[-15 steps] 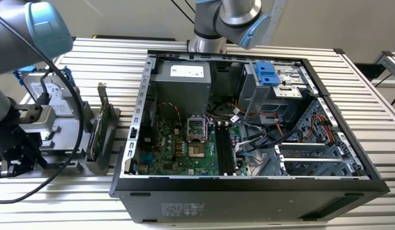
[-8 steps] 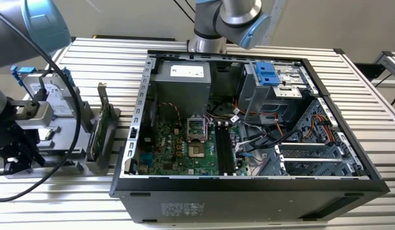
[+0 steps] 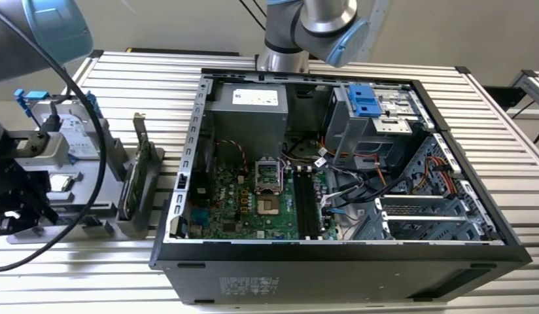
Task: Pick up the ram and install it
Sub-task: 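Pick up the ram and move it above insertion slot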
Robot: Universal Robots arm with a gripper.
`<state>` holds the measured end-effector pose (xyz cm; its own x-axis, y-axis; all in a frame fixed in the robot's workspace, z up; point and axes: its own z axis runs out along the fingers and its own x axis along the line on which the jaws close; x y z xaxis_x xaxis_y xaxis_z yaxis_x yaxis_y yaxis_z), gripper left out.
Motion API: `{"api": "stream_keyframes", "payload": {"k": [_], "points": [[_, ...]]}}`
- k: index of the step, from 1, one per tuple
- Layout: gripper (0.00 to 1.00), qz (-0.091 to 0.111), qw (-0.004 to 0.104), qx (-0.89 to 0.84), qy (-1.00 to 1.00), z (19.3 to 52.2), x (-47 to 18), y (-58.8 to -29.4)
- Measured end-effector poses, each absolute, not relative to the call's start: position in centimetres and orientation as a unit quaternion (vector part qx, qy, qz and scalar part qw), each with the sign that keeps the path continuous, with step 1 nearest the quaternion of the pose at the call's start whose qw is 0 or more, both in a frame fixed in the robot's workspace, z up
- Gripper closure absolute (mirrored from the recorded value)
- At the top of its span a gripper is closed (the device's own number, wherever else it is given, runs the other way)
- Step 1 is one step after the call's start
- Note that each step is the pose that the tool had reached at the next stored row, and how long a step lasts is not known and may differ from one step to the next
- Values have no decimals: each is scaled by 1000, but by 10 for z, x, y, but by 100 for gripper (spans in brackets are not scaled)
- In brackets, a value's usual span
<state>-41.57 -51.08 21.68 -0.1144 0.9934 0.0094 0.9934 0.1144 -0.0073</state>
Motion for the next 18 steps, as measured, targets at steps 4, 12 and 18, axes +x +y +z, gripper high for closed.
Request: {"api": "stream_keyframes", "payload": {"k": [4, 12, 18], "points": [[100, 0, 6, -665, -746, 222, -416, -511], [100, 0, 6, -665, -746, 224, -416, -511], [100, 0, 6, -665, -746, 224, -416, -511]]}}
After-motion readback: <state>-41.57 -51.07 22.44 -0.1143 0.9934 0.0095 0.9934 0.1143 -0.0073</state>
